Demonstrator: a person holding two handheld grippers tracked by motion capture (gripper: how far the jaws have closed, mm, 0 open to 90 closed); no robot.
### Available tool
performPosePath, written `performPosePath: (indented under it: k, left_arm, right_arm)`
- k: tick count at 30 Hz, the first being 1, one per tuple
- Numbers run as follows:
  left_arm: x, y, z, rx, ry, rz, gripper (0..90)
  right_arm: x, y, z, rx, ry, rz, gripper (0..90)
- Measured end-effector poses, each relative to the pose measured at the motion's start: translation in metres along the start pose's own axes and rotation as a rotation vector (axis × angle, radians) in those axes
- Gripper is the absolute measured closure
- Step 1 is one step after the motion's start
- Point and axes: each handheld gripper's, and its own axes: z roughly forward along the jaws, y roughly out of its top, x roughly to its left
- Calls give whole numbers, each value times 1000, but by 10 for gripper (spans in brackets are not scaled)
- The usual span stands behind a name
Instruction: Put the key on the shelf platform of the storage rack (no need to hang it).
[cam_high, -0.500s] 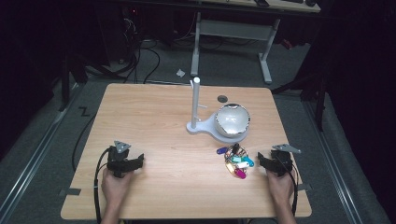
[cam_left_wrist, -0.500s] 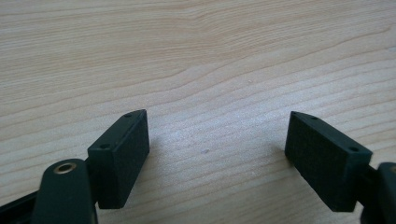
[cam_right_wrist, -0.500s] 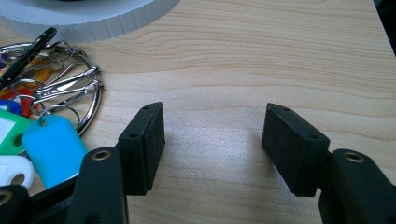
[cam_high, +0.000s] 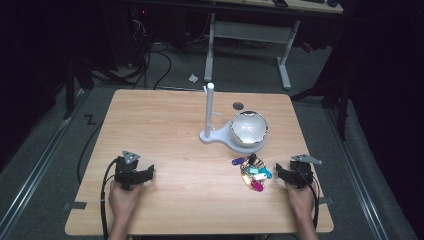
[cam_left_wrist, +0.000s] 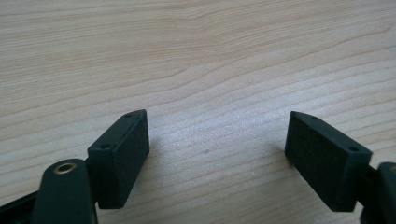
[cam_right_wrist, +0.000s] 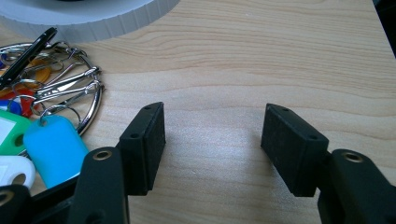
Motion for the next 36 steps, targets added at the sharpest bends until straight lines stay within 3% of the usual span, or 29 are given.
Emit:
performPosePath:
  k: [28,36]
  left_arm:
    - [0,0,0,2,0,2,223]
    - [0,0,0,0,0,-1,223]
  right_arm:
    - [2,0,-1,0,3,-4,404]
    - [5,0,-7,-11,41,-8,432]
